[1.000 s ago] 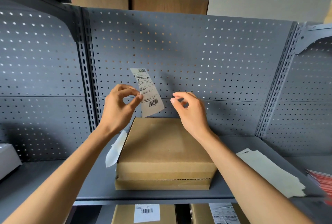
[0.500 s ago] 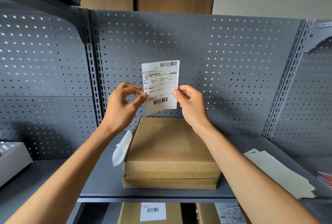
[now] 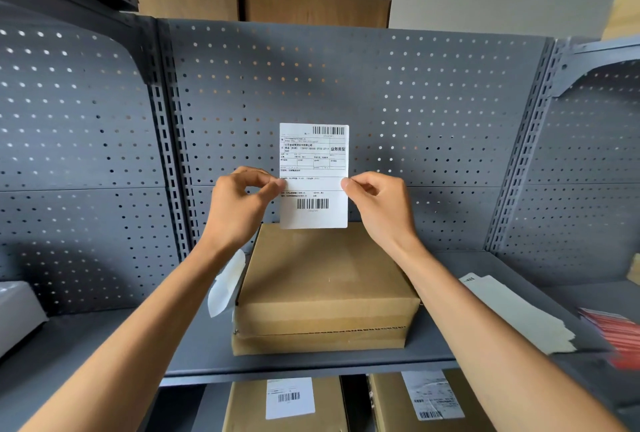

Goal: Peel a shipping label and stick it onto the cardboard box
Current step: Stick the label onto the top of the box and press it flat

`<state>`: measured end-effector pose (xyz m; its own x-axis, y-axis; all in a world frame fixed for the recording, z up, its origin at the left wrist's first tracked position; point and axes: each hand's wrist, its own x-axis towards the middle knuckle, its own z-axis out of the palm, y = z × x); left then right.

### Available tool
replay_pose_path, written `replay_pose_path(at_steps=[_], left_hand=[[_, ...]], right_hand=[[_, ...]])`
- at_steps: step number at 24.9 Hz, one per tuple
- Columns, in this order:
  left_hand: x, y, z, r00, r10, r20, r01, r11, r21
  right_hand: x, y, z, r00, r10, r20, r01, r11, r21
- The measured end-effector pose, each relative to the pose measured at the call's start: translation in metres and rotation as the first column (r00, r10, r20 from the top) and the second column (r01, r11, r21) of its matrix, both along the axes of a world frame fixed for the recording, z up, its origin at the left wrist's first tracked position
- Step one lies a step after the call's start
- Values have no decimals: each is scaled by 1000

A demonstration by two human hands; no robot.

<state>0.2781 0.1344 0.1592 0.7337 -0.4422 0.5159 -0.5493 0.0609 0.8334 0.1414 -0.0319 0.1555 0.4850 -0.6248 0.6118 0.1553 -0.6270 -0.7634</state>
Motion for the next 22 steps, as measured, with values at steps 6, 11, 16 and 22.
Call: replay_pose_path(at_steps=[6,11,16,22], left_hand=[[-10,-6,1,994,5,-106,-2,999,33],[-17,-6,-4,981,-17,-191,31,997,72],[-15,-5,-11,979,10,-206,30,982,188],[-4,-7,-24,976,1,-217,72,942,329]], right_hand=[[-13,-2,5,992,-66,-111,65,998,-15],[-21,-1,8,970,-77,-229,70,997,-39],[-21,-5,5,904,-66,-423,40,997,-72],[-12,-13,-9,823,-17,-568,11,1000,-14]])
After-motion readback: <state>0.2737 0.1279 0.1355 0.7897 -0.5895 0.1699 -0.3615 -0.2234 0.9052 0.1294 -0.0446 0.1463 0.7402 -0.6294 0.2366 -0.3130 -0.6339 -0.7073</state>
